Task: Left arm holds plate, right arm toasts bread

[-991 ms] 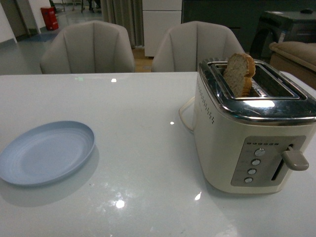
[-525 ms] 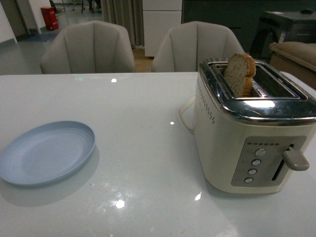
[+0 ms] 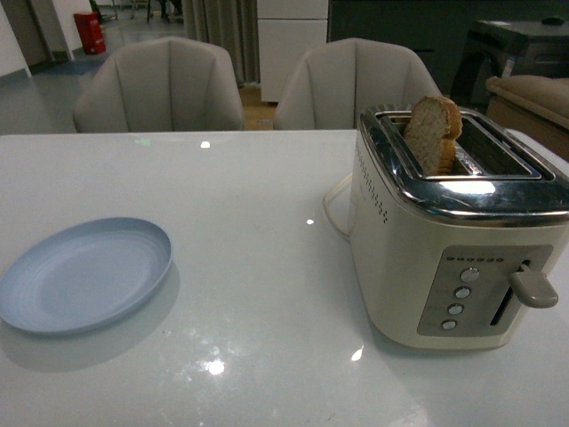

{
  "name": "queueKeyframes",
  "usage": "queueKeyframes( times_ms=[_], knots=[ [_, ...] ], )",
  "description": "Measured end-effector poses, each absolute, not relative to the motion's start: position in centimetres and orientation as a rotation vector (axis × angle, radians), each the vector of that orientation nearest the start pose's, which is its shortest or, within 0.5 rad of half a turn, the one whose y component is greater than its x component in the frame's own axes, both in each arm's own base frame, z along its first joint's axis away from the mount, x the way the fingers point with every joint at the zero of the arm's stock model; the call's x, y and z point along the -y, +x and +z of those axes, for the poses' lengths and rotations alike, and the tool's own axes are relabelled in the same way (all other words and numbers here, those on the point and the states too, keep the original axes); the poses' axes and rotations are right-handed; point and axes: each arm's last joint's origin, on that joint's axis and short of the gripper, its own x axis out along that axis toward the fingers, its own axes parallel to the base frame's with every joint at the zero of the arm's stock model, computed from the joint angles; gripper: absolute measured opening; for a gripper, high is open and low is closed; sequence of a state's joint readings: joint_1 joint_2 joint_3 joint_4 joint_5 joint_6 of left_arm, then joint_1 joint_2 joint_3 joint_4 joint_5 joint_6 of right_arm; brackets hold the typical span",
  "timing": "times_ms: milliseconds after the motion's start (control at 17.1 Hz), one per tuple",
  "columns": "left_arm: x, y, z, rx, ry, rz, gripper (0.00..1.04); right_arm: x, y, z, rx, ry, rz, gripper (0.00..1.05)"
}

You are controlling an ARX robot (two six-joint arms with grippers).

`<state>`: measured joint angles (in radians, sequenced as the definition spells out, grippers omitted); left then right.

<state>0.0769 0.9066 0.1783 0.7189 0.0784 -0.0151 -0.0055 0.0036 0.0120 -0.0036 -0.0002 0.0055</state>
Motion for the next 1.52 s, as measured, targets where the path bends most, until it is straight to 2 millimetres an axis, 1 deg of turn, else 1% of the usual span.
queueKeyframes(
  times_ms=[58, 117, 175, 467, 525, 583, 875, 1516],
  knots=[
    [-0.9, 17.2, 19.0, -0.01, -0.016, 0.018, 0.02, 0.1, 9.7, 16.7, 0.005, 0.006, -0.005, 0.98],
    [-0.1, 16.7, 18.8, -0.006, -0.015, 0.0, 0.02, 0.1, 9.7, 16.7, 0.005, 0.006, -0.005, 0.98],
    [0.2, 16.2, 18.5, -0.006, -0.014, -0.023, 0.02, 0.1, 9.7, 16.7, 0.005, 0.006, -0.005, 0.98],
    [0.0, 14.0, 17.5, -0.012, -0.014, 0.002, 0.02, 0.1, 9.7, 16.7, 0.005, 0.006, -0.005, 0.98],
    [0.0, 13.7, 17.3, 0.022, -0.014, 0.002, 0.02, 0.1, 9.7, 16.7, 0.005, 0.006, -0.005, 0.98],
    [0.0, 13.4, 16.6, -0.009, -0.014, 0.002, 0.02, 0.1, 9.7, 16.7, 0.005, 0.006, -0.005, 0.98],
    [0.0, 12.4, 17.0, 0.014, -0.014, 0.002, 0.02, 0.1, 9.7, 16.7, 0.005, 0.006, -0.005, 0.98],
    [0.0, 11.0, 17.0, 0.011, -0.014, 0.002, 0.02, 0.1, 9.7, 16.7, 0.005, 0.006, -0.005, 0.98]
  ],
)
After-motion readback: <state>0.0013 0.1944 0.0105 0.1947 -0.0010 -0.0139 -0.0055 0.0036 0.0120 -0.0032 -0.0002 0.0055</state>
